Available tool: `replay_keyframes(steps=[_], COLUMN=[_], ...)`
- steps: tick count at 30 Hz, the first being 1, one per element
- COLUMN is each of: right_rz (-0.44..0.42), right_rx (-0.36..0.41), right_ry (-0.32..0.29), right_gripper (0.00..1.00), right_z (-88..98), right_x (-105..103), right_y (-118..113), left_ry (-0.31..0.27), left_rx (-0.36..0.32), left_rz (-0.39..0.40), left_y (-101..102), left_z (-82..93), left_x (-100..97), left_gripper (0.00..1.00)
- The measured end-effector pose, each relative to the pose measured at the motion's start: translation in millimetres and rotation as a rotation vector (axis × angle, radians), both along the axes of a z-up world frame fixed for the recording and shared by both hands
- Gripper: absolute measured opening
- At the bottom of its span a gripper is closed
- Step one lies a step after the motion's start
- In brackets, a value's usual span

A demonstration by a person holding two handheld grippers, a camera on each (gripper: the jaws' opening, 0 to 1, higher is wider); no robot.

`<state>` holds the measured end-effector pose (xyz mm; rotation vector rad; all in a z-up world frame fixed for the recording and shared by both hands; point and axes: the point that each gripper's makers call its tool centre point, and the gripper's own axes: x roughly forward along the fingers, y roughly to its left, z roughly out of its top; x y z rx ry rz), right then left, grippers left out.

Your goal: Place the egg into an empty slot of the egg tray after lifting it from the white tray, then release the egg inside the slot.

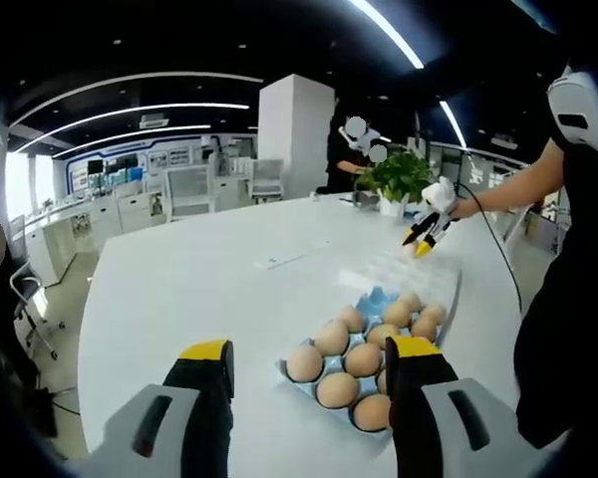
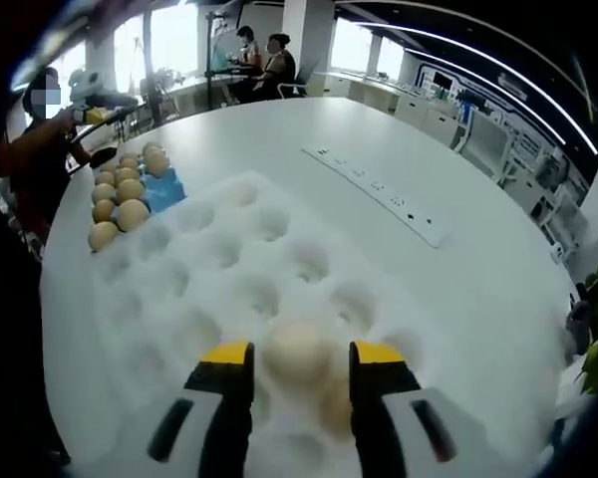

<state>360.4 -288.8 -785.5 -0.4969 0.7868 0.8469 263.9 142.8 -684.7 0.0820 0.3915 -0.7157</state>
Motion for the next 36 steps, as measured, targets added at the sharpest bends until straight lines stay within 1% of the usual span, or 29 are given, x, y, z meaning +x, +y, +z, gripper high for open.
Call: replay_keyframes(steps=[3,6,9,12,15,16,17,18,19,22,25,30,33,34,36], right_rz=[-0.014,0.023,0.041,0.052,0.147,0.23,0.264,0.269,0.296,0.248,0.245,0.28,0.286,0.282,0.233], right_rx=[0.019,-0.004,-0.031,-0.036,-0.103,-0.161,-0.201,-0.204,-0.229,-0.213,-0.204,-0.245,-0.257,-0.267,-0.279], right_ry=[0.057,0.063,0.094,0.122,0.108,0.119,0.079,0.075,0.081,0.136,0.166,0.178,0.186,0.195,0.217], right_gripper=[0.38,0.37,0.36,0.35,0.3,0.26,0.26,0.26,0.26,0.26,0.27,0.27,0.27,0.27,0.26], right_z=[-3.2,-3.1,-3.5,-3.9,-3.0,-4.5,-4.7,-4.2,-6.5,-9.9,-11.2,-13.2,-13.4,-13.9,-13.8], right_x=[-1,-1,-2,-1,-5,-12,-10,-8,-9,-7,-5,-7,-7,-7,-7], right_y=[-1,2,3,3,0,-2,0,3,3,2,1,2,2,3,2], left_ry=[-0.004,-0.003,-0.004,-0.004,-0.001,0.001,0.003,0.005,0.006,0.014,0.021,0.023,0.018,0.018,0.021], left_rx=[0.003,0.005,0.005,0.003,0.0,0.001,0.004,0.005,0.004,0.0,0.003,0.003,0.009,0.008,0.01], left_rz=[-0.004,-0.006,-0.001,-0.005,-0.008,-0.007,-0.007,-0.008,-0.009,-0.02,-0.025,-0.015,-0.015,-0.015,-0.017], left_y=[-1,-2,0,-1,-1,-1,-1,-1,-2,-5,-6,-4,-5,-5,-6], left_z=[0.4,0.2,-0.1,0.5,0.5,-0.1,-0.7,-1.3,-1.5,-2.4,-3.8,-3.6,-2.5,-2.3,-2.8], left_x=[-0.1,-0.3,0.5,-0.2,-1.4,-1.7,-2.1,-2.5,-2.8,-3.9,-4.5,-3.4,-2.8,-2.8,-2.9], left_gripper=[0.62,0.62,0.61,0.61,0.62,0.62,0.62,0.62,0.62,0.62,0.63,0.64,0.63,0.63,0.63])
